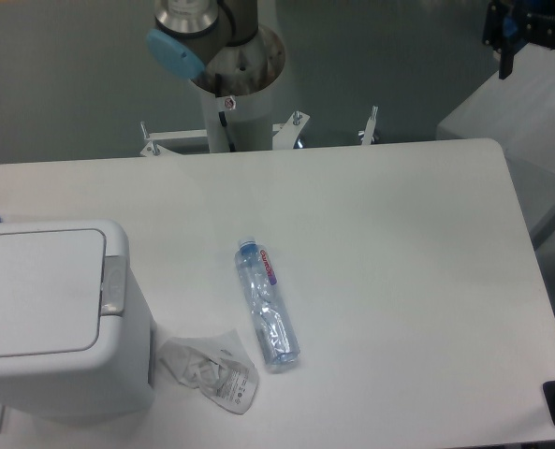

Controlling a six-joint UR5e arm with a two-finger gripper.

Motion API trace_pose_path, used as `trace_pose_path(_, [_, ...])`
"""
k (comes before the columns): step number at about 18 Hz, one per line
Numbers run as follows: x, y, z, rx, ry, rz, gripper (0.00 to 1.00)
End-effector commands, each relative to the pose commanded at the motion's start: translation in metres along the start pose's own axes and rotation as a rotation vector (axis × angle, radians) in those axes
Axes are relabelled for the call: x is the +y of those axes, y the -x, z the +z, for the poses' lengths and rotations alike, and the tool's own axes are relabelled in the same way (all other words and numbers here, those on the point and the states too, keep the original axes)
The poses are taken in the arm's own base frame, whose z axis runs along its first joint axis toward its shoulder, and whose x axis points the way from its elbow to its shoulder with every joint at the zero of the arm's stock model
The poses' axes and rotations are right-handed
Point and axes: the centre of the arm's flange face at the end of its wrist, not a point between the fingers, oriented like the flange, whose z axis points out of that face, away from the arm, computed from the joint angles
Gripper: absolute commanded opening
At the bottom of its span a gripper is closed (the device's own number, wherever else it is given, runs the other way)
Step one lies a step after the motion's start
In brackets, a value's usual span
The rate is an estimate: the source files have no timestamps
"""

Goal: Open the trash can

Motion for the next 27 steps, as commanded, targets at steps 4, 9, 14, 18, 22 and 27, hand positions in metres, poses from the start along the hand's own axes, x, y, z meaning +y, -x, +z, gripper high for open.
trace_pose_path(4, [-0.003, -0.001, -0.001, -0.003, -0.006, -0.066, 1.0])
trace_pose_path(9, [-0.019, -0.001, -0.002, -0.012, -0.076, -0.17, 1.0])
trace_pose_path(14, [-0.06, -0.006, -0.003, 0.004, -0.112, -0.286, 1.0])
trace_pose_path(18, [-0.091, -0.011, -0.002, 0.024, -0.129, -0.373, 1.0])
trace_pose_path(22, [-0.103, -0.013, 0.003, 0.038, -0.134, -0.418, 1.0])
trace_pose_path(27, [-0.164, -0.022, -0.004, 0.054, -0.23, -0.518, 1.0])
